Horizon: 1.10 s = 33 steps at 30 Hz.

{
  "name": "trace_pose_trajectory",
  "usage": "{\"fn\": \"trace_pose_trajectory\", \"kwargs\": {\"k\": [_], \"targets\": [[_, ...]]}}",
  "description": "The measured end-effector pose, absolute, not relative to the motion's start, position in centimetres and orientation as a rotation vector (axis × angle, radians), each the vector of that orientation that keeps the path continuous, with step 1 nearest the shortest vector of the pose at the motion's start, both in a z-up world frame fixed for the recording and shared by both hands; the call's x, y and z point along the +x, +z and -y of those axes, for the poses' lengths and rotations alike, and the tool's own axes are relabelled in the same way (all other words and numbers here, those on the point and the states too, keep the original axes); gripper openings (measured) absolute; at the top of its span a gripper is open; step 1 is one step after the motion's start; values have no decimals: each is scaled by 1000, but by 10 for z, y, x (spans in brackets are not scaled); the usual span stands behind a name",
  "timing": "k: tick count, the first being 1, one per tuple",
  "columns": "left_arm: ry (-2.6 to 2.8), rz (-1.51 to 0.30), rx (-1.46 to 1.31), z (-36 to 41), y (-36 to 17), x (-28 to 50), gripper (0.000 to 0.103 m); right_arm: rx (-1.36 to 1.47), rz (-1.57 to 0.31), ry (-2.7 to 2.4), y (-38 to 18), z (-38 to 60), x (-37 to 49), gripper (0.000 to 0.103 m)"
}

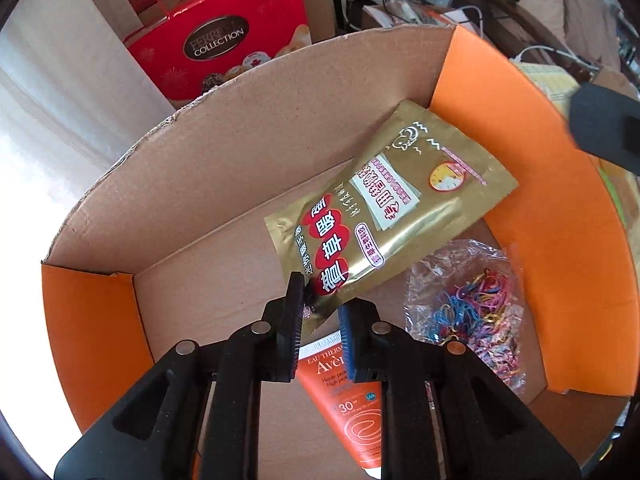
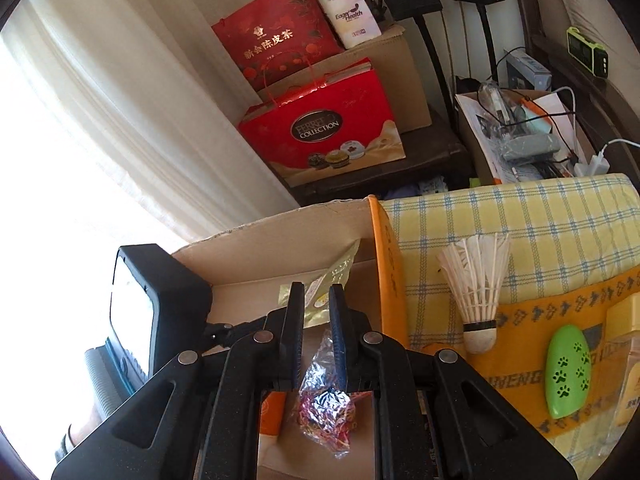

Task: Organize objects
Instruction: 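Lower the gold pouch into the box and open the left gripper, then move the left gripper out of the box toward the green paw-print container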

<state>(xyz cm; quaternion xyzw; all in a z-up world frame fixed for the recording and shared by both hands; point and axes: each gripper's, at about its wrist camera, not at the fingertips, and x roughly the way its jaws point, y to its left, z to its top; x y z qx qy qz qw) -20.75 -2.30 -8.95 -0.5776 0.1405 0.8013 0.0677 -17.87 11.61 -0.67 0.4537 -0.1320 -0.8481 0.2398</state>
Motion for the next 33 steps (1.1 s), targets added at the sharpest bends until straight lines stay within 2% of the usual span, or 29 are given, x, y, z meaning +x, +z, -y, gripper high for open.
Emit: {"fn": "trace_pose_trajectory", "kwargs": {"k": [4, 6, 7, 9, 12, 15, 22, 24, 26, 33], "targets": [[2390, -508, -1799, 16, -96, -213, 19, 1213, 291, -2349, 0, -125, -167, 22], [2385, -514, -1815, 15, -95, -213, 31, 1204, 256, -2362, 2, -128, -160, 23], [2381, -496, -1807, 14, -94, -211, 37, 1198, 237, -2364, 4, -130, -157, 24], [2356, -427, -1796, 15, -91, -207, 39, 1188, 187, -2373, 6, -130, -150, 31], [2366, -337, -1774, 19, -82, -198, 40, 1187, 119, -2387, 7, -130, -146, 33], [2387, -225, -1724, 26, -70, -185, 50, 1213, 84, -2386, 1, -131, -146, 34], [2422, -13, -1624, 40, -51, -163, 51, 1346, 35, -2311, -34, -134, -145, 34], [2437, 0, -1606, 41, -48, -162, 51, 1370, 28, -2294, -41, -136, -143, 23], [2447, 15, -1587, 39, -41, -157, 51, 1382, 34, -2257, -45, -136, -139, 19], [2460, 64, -1540, 42, -30, -140, 51, 1374, 2, -2230, -44, -137, -123, 21]]}}
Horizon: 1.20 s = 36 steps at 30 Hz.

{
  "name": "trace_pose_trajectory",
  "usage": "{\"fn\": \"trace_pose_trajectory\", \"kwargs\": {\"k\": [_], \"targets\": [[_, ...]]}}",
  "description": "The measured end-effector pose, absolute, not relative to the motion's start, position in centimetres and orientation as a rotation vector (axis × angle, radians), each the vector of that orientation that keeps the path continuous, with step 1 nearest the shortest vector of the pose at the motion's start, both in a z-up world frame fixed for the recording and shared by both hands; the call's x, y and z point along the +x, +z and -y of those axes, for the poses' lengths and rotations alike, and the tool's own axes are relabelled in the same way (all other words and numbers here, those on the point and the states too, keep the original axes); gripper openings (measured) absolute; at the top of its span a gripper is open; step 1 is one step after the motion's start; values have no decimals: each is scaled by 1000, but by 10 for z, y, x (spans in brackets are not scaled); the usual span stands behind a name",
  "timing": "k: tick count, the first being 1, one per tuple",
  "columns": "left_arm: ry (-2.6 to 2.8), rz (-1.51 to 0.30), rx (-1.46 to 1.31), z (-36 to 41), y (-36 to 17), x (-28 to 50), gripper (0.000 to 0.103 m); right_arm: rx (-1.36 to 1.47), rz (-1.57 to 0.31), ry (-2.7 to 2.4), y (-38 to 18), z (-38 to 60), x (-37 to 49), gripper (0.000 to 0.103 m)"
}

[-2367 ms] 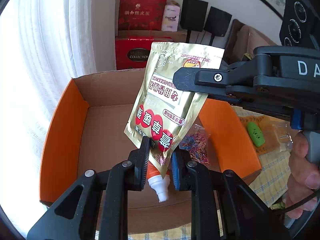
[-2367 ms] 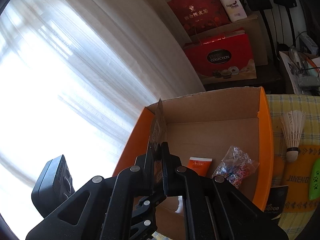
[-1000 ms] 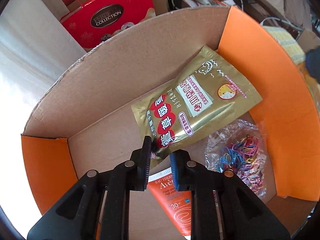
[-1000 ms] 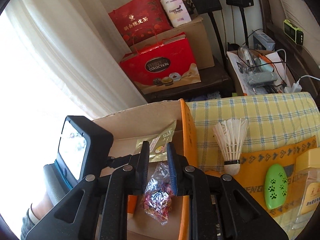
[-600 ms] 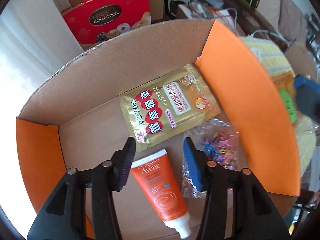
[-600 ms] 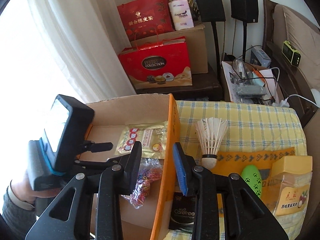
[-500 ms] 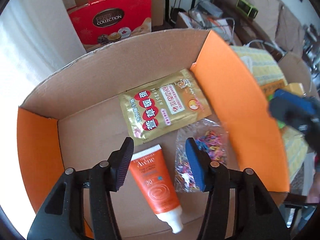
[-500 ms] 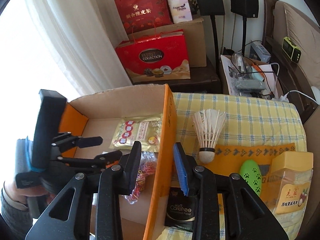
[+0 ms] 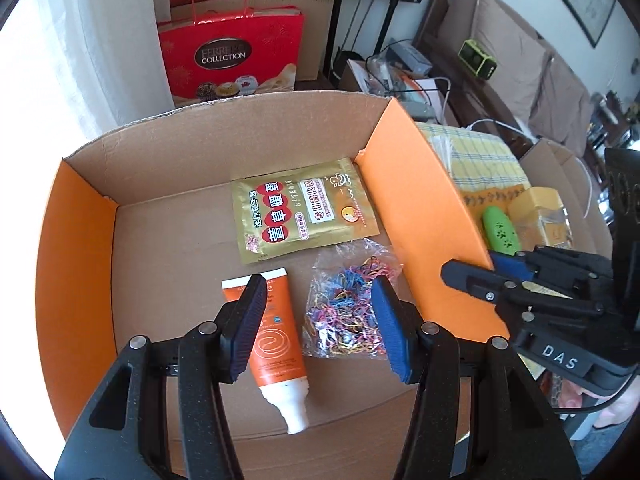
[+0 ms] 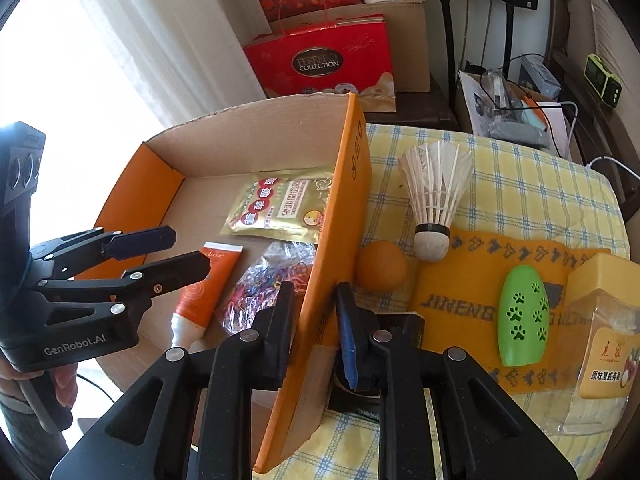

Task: Organize objects
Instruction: 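Move the left gripper out of the box toward the green paw-print container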

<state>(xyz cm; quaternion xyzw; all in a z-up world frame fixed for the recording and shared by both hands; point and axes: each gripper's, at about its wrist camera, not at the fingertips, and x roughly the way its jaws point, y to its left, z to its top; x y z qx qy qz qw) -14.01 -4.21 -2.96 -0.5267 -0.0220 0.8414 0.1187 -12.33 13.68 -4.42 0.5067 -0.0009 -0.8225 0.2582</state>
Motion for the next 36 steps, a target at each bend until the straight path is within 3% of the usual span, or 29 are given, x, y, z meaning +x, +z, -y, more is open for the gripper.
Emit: {"fn": "trace_pose_trajectory", "kwargs": {"k": [6, 7, 10, 12, 17, 21, 36], "targets": [[2445, 47, -1494, 32, -21, -128, 51, 1369, -11, -2231, -43, -136, -112, 23], [2448, 42, -1487, 30, -19, -126, 53, 1370, -9, -2228, -43, -136, -111, 23], [2476, 52, -1442, 25, -14, -121, 75, 1345, 3, -2235, -36, -141, -107, 26], [2490, 78, -1417, 24, -12, -118, 79, 1307, -14, -2280, -26, -148, -104, 36], [2487, 130, -1401, 20, -8, -114, 91, 1264, -18, -2340, -8, -176, -101, 42], [2478, 138, -1373, 11, -4, -109, 93, 1261, -19, -2394, -3, -207, -103, 47], [2456, 168, -1317, -24, 5, -102, 93, 1336, -29, -2393, -33, -252, -119, 48]]}}
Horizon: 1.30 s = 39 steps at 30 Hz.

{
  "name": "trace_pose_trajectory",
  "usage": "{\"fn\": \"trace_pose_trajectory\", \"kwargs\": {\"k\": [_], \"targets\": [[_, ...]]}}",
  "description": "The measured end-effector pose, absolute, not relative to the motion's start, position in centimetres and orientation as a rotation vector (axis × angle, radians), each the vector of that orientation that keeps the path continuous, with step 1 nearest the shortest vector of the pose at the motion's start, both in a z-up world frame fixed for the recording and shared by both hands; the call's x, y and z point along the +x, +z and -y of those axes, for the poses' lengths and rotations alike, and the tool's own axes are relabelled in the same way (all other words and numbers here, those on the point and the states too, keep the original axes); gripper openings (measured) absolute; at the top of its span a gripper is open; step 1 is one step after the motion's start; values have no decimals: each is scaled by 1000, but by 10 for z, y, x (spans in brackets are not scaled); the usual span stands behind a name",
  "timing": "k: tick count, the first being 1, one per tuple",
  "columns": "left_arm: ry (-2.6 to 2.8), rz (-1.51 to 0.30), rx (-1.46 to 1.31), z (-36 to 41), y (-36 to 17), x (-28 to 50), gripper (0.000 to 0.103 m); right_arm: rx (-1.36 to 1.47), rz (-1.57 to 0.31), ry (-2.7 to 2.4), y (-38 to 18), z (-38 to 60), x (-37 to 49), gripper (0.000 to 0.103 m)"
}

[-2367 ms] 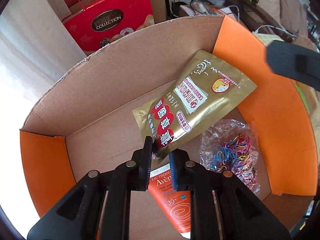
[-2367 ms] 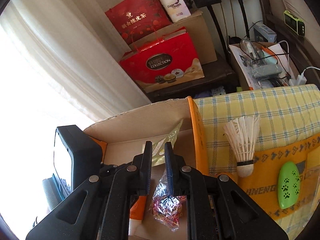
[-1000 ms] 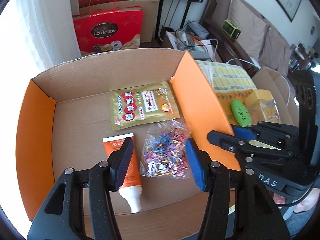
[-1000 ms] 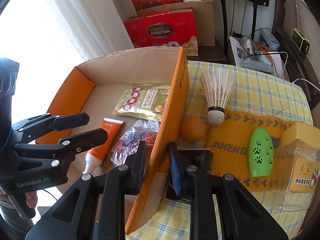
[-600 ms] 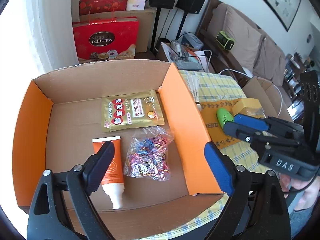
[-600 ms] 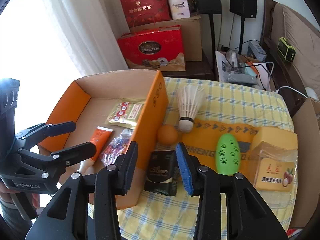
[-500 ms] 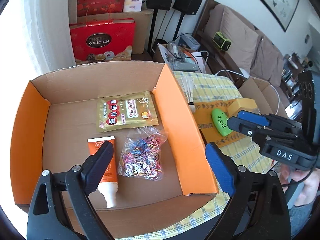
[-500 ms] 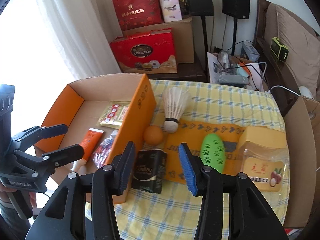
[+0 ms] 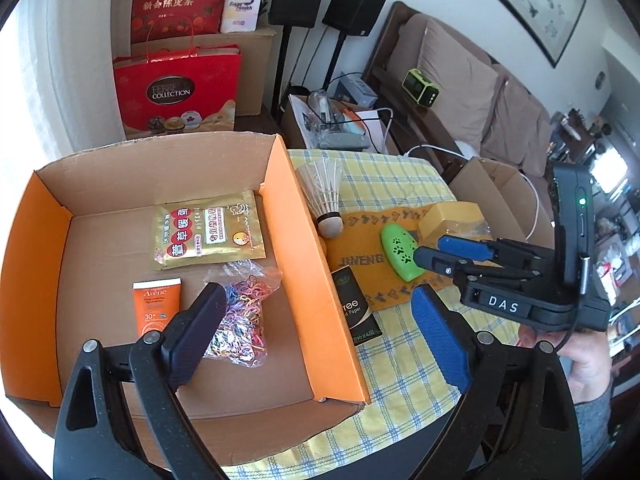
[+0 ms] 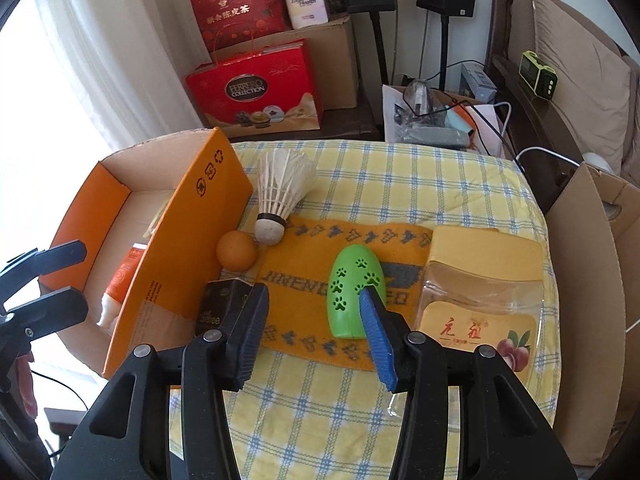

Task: Organize objects
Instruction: 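Move the left gripper out of the box toward the green paw-print container, then lower the left gripper around the green paw-print container and close it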

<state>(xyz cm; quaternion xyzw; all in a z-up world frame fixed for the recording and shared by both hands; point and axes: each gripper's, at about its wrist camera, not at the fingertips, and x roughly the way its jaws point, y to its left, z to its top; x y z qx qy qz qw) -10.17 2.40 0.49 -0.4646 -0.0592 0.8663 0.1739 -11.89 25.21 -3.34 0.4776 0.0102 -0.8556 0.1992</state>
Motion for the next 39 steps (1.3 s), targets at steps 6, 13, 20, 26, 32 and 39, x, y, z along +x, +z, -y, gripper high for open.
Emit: {"fn": "trace_pose_trajectory", "kwargs": {"k": [6, 13, 20, 26, 32, 39], "targets": [[2456, 175, -1328, -28, 3, -104, 93, 1357, -78, -2371, -46, -237, -118, 48], [2449, 196, -1323, -29, 3, -106, 93, 1378, -41, -2394, -51, -244, -136, 48], [2444, 207, -1337, -31, 0, -109, 93, 1376, 63, -2229, -58, -228, -130, 48], [2445, 216, -1344, -30, -3, -109, 93, 1429, 107, -2138, -83, -208, -128, 43], [2441, 212, -1353, -29, -5, -109, 93, 1443, 175, -2074, -95, -201, -126, 38], [2434, 222, -1359, -30, -7, -110, 93, 1422, 203, -2089, -93, -202, -123, 28]]}}
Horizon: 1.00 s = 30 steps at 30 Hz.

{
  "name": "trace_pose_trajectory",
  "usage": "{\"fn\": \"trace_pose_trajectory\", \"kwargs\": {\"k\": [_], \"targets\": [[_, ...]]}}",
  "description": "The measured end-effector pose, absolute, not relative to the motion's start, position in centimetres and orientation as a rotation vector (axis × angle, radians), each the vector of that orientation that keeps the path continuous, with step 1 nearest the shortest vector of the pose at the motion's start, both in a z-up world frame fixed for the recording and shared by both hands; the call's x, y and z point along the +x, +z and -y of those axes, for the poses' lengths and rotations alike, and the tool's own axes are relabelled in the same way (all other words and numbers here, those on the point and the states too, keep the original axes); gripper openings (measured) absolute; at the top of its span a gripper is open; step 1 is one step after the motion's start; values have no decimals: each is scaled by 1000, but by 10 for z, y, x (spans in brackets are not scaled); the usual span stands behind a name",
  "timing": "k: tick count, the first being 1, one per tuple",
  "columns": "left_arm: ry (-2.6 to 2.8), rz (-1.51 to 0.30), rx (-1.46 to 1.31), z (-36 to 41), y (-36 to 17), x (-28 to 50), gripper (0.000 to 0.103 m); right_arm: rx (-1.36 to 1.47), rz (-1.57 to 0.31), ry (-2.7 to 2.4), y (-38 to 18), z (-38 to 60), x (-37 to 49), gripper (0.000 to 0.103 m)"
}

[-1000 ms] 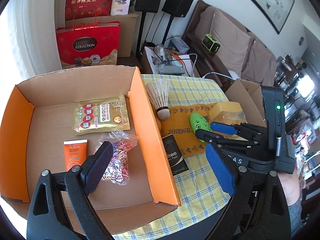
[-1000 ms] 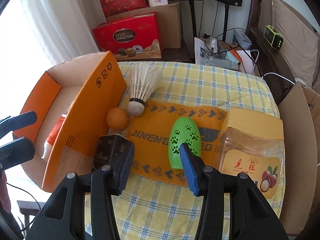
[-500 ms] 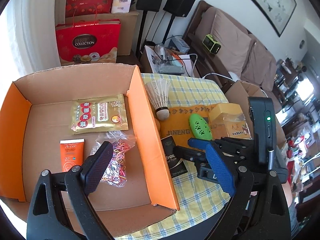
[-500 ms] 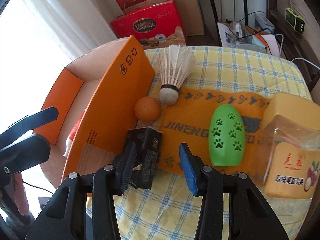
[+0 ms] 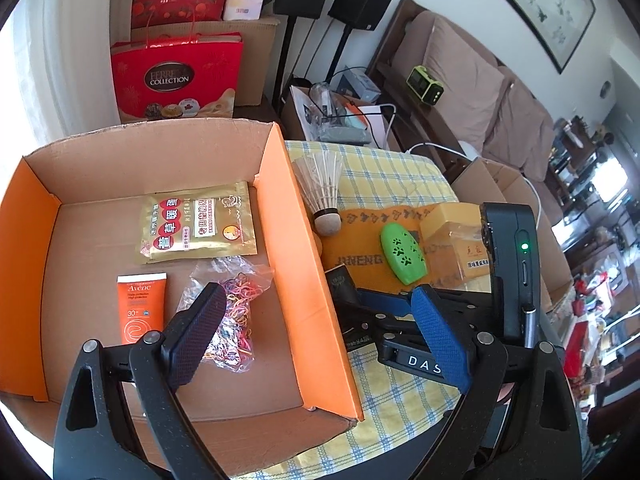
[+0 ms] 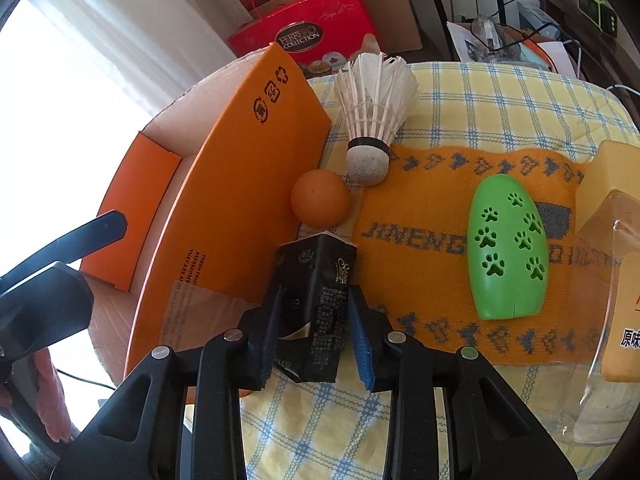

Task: Organize objects
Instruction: 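Lower the left gripper around the green paw-print container and close it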

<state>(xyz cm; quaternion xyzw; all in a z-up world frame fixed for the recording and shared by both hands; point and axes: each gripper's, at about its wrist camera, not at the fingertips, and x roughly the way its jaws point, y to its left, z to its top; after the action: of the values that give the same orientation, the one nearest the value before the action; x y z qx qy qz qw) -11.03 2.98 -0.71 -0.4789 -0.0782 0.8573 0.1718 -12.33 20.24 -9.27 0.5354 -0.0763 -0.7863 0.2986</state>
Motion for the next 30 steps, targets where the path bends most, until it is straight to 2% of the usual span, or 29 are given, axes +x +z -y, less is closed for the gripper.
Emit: {"fn": "trace_pose_trajectory", "kwargs": {"k": [15, 20, 30], "targets": [[2415, 198, -1333, -55, 11, -127, 93, 1245, 279, -2310, -17, -283, -110, 26], [2361, 228, -1411, -81, 0, -145, 93, 1221, 330, -2394, 1, -322, -110, 26], [2367, 132, -1477, -132, -24, -165, 93, 1205, 401, -2477, 13, -379, -102, 26]]}}
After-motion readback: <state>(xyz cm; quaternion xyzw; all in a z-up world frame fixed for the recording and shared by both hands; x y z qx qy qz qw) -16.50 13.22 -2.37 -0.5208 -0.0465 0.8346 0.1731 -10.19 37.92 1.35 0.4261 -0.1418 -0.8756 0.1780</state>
